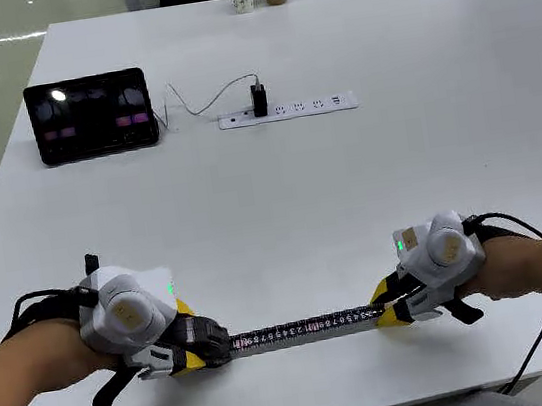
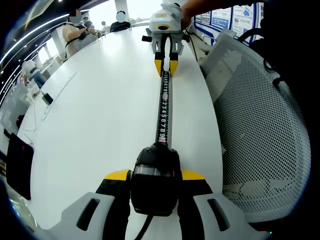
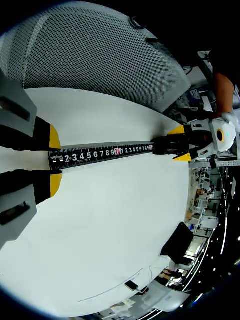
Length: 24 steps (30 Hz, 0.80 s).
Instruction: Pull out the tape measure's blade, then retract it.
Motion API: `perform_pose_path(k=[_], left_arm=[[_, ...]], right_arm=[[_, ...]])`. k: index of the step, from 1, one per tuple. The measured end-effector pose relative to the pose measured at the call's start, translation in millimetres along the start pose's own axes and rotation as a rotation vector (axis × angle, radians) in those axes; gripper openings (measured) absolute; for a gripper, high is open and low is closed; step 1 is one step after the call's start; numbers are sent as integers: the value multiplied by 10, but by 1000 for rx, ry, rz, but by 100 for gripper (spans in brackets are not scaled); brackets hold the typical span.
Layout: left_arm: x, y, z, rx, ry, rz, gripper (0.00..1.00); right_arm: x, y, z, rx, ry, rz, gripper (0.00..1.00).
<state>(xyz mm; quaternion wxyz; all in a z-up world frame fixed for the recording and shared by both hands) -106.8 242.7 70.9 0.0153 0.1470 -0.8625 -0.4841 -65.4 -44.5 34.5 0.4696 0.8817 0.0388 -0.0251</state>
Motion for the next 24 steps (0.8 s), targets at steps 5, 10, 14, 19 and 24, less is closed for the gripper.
perform_pose_path(k=[5,10,14,19,24], left_arm=[[4,2,-6,-1,0,-2,30],[5,1,-8,-3,-1,-5,30],[3,-1,-7,-5,-3,-3,30],[11,-1,-11,-5,-4,-2,30],[12,-3,-13,-3,-3,-2,30]], right_arm=[[-1,10,13,-9,7,-4,10],[-4,27,41,-9,6,-3,10],[-9,45,68,-5,-2,0,10],[-14,68,90,-6,-5,4,10],[-12,83,104,-8,-8,5,10]])
Point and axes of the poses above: the centre of the closed fingertips' face, and the gripper's own axes: y roughly backward along the fingers, x roughly to its right, z roughly out of its underside, the point moved 6 cm from there along y, roughly backward along the fingers, and after that the axes turned 2 degrees about -z, right-handed, at the moved point
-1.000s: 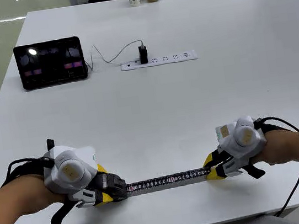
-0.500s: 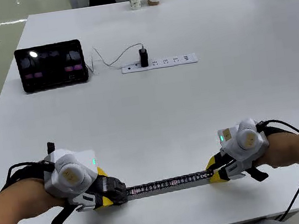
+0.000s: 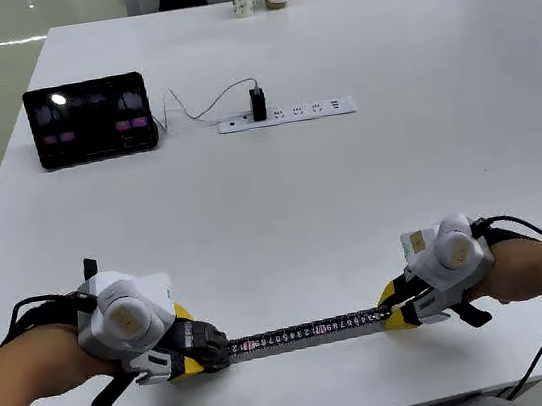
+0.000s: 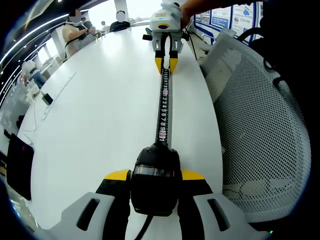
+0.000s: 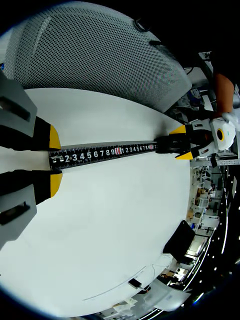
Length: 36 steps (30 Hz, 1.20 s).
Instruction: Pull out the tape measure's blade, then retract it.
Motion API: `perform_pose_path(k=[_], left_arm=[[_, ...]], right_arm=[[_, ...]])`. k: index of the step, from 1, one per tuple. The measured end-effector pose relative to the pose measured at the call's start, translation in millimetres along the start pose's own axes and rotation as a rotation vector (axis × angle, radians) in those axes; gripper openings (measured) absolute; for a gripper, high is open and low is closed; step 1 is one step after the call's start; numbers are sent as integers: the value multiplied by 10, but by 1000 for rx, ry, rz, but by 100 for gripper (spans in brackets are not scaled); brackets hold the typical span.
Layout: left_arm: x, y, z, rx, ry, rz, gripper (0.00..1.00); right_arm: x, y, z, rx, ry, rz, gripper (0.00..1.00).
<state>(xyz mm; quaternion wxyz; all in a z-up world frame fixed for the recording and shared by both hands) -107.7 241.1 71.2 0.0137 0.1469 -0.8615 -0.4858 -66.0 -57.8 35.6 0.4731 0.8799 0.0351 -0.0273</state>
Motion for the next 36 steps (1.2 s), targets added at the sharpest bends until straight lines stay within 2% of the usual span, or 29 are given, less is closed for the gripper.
perform_pose_path(k=[17,22,25,27,28,32,36], left_arm=[[-17,-7,3,8,5,-2,31],[-20,-12,4,1,10,-2,32],[-17,-7,2,-3,12,-4,32],[-17,-6,0,-3,17,-8,32],[-17,-6,1,-4,22,-10,32],[-14,-5,8,-7,32,-15,32],[-16,15,-2,4,61,-14,33]], right_arm=[[-3,11,21,9,-10,13,12],[-1,4,-4,-12,-29,11,12],[-12,-6,-11,-37,2,12,13],[-21,-7,-17,-48,-24,21,13],[-16,-8,-15,-34,-56,22,13],[-46,-14,-37,21,-98,24,18],[-87,12,-57,26,-91,38,22]])
Point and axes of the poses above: the centre of the closed fingertips' face, and the gripper's own axes: y roughly backward along the fingers, x roughly to its right, z roughly out of its underside, the point moved 6 cm from there along y, roughly backward along the fingers, and after that the axes turned 2 degrees about -z, right-handed, at the moved point
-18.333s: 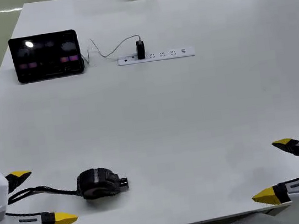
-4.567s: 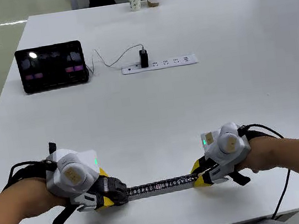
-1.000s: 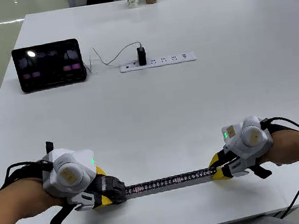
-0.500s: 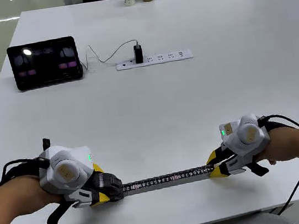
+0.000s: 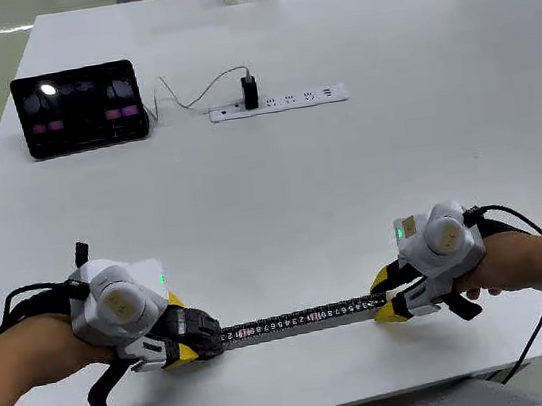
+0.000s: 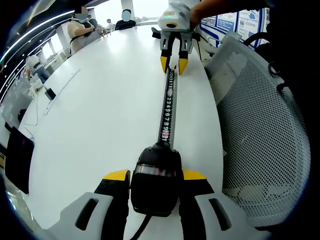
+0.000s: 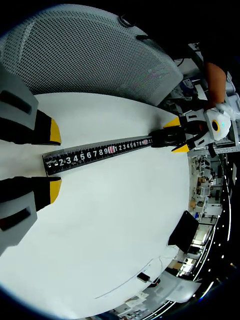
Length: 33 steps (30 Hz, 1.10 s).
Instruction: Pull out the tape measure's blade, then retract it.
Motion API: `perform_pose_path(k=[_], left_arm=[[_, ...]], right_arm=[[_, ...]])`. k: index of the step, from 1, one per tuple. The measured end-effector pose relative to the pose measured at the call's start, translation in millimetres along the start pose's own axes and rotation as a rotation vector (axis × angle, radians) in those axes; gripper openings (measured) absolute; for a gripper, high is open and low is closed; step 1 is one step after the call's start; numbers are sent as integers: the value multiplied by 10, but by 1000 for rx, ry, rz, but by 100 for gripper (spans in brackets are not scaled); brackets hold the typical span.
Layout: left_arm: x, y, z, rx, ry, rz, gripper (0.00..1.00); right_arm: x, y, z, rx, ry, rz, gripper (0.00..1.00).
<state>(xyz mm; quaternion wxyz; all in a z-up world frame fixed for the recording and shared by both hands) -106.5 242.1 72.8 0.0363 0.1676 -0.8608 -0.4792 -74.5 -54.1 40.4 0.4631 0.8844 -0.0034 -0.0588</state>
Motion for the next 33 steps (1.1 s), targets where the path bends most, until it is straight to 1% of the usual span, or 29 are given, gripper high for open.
perform_pose_path(k=[1,2,4,5,7,8,10,11,12,13,14,15,16,17,18,20,21,22,24,25,26,27,28,30,31,32,33], left_arm=[[-5,7,-3,2,10,-2,35],[-19,13,-7,3,25,-14,39],[-42,37,-22,15,44,-27,49],[-50,56,-24,15,55,-33,52],[-69,73,-10,21,66,-36,57],[-65,92,-24,25,71,-36,59],[-55,132,-40,38,93,-38,63],[-52,146,-42,44,101,-40,65],[-47,162,-29,55,126,-40,66],[-34,168,-33,74,167,-37,69],[-37,187,-24,78,199,-45,72],[-41,201,-19,92,220,-47,76],[-46,218,-7,92,236,-58,78],[-48,240,-1,109,251,-68,78],[-41,256,2,115,260,-69,77],[-36,294,15,137,304,-89,77],[-37,309,21,146,321,-96,78],[-41,326,34,161,357,-103,79],[-48,360,49,179,387,-122,80],[-53,390,57,192,397,-140,81],[-47,409,68,193,409,-144,83],[-44,429,71,204,429,-150,84],[-43,457,70,222,453,-162,85],[-45,506,78,247,477,-185,88],[-39,523,86,252,481,-182,90],[-33,539,99,259,500,-189,90],[-26,546,109,263,503,-190,91]], right_arm=[[-10,12,-12,7,-1,0,23],[-19,27,-22,12,0,1,23],[-29,63,-44,29,-3,11,24],[-33,90,-52,39,-7,19,25],[-45,128,-54,51,-10,33,27],[-46,143,-52,55,-15,41,28],[-38,183,-41,72,-50,64,30],[-38,203,-41,78,-55,73,30],[-31,231,-34,84,-63,94,31],[-26,249,-24,88,-76,106,32],[-20,270,-23,102,-98,120,33],[-30,307,-32,119,-123,133,35],[-33,329,-34,131,-131,144,36],[-34,359,-19,143,-142,153,36],[-38,376,-8,148,-149,157,36],[-41,427,9,164,-179,183,36],[-40,447,16,174,-199,190,39],[-38,477,29,183,-219,202,41],[-34,519,41,192,-236,219,46],[-34,554,51,199,-246,231,47],[-34,576,55,206,-252,240,47],[-34,598,61,214,-259,247,47],[-37,622,72,221,-264,253,47],[-61,656,79,233,-269,256,49],[-70,664,87,236,-270,255,50],[-88,671,104,232,-281,252,50],[-108,674,117,225,-289,244,52]])
Point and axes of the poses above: the centre of the closed fingertips' face, and the gripper's own axes: y roughly backward along the fingers, x roughly to its right, z roughly out of its underside, the point moved 6 cm from there along y, roughly backward along the fingers, and after that the axes turned 2 degrees about -z, right-handed, at the moved point
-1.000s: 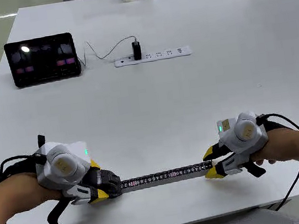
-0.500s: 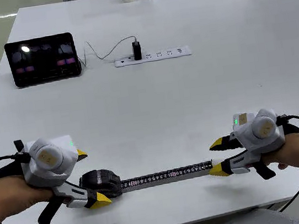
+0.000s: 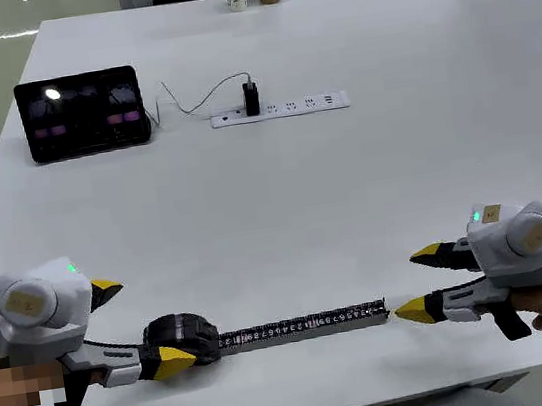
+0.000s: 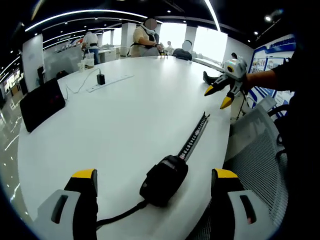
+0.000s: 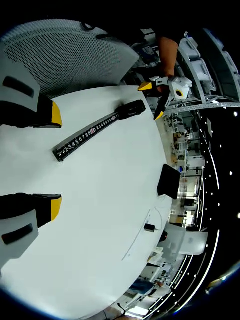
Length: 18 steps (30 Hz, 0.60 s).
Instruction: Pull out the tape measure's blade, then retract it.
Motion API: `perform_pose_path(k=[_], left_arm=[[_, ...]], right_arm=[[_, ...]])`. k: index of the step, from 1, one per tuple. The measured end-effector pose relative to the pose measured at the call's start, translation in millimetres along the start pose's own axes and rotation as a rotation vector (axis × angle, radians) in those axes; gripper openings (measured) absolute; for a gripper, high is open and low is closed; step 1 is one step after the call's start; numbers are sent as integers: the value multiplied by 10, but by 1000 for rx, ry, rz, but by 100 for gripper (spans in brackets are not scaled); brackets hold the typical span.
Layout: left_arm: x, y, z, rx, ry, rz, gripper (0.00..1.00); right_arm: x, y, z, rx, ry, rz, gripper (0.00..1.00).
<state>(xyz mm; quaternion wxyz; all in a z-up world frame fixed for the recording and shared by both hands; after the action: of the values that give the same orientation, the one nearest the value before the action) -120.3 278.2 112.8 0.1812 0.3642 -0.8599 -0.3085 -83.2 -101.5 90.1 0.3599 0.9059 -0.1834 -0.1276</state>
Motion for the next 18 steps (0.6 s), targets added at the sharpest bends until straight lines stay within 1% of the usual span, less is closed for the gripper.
perform_pose_path(k=[2,6,8,12,15,18], left_arm=[[9,27,30,-1,4,-8,92],[-9,69,80,13,23,-32,96],[-15,90,114,20,43,-39,98],[7,133,188,32,67,-49,99],[3,146,248,39,80,-62,99],[11,161,291,62,89,-70,99]], right_arm=[[-25,21,41,-4,-4,2,55],[-49,70,111,0,-12,12,58],[-54,103,153,0,-5,29,61],[-22,203,219,22,11,95,67],[-7,255,292,30,-9,110,72],[-20,284,377,24,-31,117,75]])
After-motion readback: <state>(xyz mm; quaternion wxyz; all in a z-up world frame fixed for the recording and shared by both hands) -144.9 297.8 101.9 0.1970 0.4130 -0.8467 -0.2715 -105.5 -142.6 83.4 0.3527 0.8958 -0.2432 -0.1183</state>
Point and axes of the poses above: the centre of the closed fingertips' face, and the gripper's own axes: y roughly backward along the fingers, x roughly to its right, z roughly out of its underside, the point moved 6 cm from there along y, roughly backward along the fingers, and after that the axes turned 2 degrees about -z, right-handed, at the moved point
